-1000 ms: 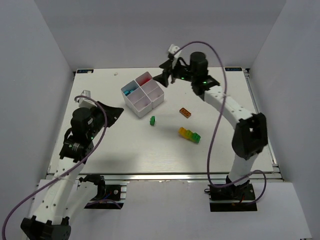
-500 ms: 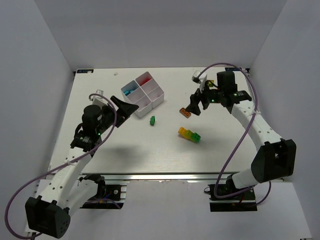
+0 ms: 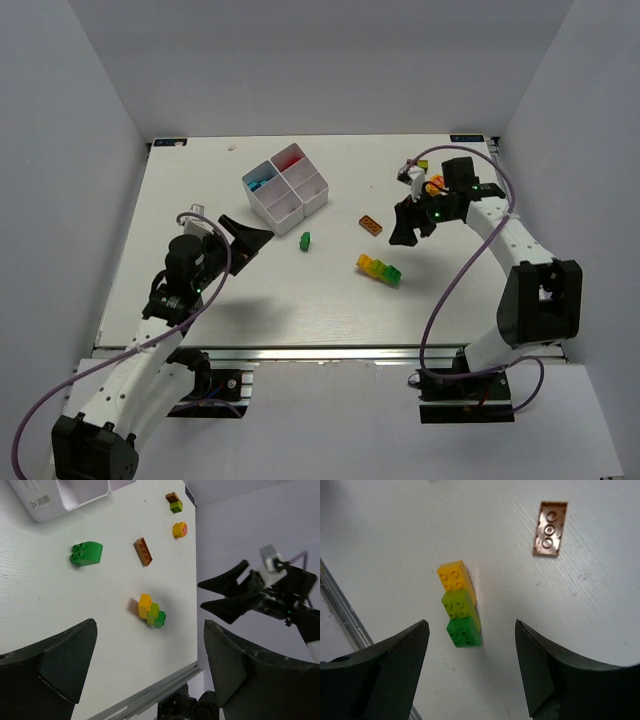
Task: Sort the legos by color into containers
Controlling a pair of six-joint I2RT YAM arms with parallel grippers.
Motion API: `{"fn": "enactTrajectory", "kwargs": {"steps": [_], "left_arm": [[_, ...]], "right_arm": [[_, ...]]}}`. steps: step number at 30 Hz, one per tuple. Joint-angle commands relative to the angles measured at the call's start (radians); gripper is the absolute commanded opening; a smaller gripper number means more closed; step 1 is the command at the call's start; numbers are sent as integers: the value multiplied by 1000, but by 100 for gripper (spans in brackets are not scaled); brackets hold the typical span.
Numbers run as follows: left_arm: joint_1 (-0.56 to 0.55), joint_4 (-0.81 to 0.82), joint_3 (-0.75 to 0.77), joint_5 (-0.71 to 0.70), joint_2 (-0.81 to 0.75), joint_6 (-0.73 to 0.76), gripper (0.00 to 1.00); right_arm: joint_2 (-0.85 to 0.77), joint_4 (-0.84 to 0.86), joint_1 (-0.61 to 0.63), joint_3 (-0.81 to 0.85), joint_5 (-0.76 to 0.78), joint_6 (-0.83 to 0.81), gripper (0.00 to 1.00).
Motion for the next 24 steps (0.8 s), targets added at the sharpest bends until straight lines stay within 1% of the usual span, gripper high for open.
{"fn": "enactTrajectory", "kwargs": {"steps": [1, 2, 4, 5, 9, 12, 19, 24], "left_arm": [[-4, -11, -20, -7, -52, -8, 96], [-4, -18, -22, -10, -67, -8, 96], [-4, -37, -19, -13, -76, -5, 96], [-4, -47, -17, -13, -81, -5, 96], [-4, -51, -20, -18, -87, -12, 96], [-4, -39, -28, -13, -84, -25, 96], [-4, -34, -17, -4, -60, -16, 96], [-4, -41, -9, -8, -58, -14, 96]], "right_arm": [[50, -120, 2, 17, -57, -62, 77], [52, -111, 5, -2, -52, -63, 78], [35, -65, 25, -41, -32, -89, 89], [23, -46, 32, -90, -2, -99, 89], [-15, 29, 71, -183, 48, -122, 89], [-14, 87, 80, -220, 78, -123, 89], [46, 167, 155, -226, 132, -109, 89], [63, 243, 218, -257, 204, -89, 88]]}}
